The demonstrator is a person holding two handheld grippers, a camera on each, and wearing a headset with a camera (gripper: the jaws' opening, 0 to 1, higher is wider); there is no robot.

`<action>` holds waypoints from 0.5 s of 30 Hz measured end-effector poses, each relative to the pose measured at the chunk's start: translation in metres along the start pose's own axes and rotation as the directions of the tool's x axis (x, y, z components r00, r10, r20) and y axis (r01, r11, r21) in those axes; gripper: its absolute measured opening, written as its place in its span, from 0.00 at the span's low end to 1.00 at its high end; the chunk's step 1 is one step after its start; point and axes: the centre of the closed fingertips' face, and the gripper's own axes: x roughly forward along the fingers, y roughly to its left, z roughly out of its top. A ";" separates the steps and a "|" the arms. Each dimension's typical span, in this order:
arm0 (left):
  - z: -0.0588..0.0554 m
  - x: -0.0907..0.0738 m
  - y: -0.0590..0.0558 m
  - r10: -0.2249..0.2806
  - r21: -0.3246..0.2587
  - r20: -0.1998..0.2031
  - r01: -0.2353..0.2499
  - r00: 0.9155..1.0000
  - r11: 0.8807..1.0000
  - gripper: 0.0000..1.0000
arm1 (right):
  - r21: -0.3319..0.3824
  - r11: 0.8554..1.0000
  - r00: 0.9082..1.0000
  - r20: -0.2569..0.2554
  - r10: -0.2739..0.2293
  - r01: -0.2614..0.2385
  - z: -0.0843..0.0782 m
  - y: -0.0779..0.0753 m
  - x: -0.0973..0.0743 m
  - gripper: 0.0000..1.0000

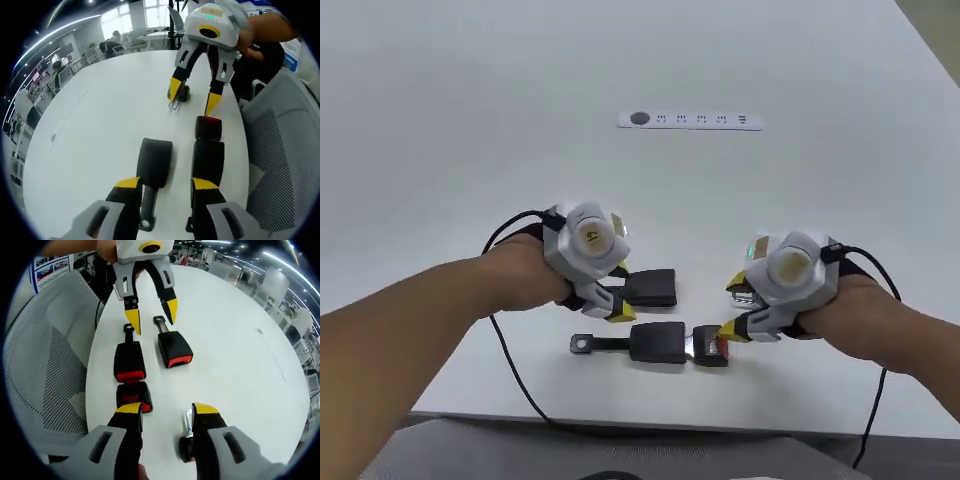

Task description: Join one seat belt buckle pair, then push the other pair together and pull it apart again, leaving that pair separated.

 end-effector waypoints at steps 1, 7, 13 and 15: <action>0.002 0.000 0.001 0.005 0.004 0.003 -0.005 1.000 1.000 0.41 | 0.005 1.000 1.000 -0.012 -0.004 0.005 -0.002 -0.002 -0.003 0.37; 0.008 0.007 0.014 0.015 0.014 0.001 -0.015 1.000 1.000 0.43 | 0.027 0.999 0.999 -0.026 -0.030 0.030 -0.020 -0.021 -0.005 0.37; 0.009 0.016 0.019 -0.005 0.046 -0.022 0.006 1.000 0.999 0.42 | 0.012 0.999 0.997 -0.070 -0.031 0.032 -0.035 -0.026 -0.008 0.37; 0.009 0.018 0.020 -0.015 0.058 -0.030 0.017 0.999 0.998 0.40 | 0.010 1.000 0.996 -0.084 -0.025 0.026 -0.043 -0.030 -0.003 0.36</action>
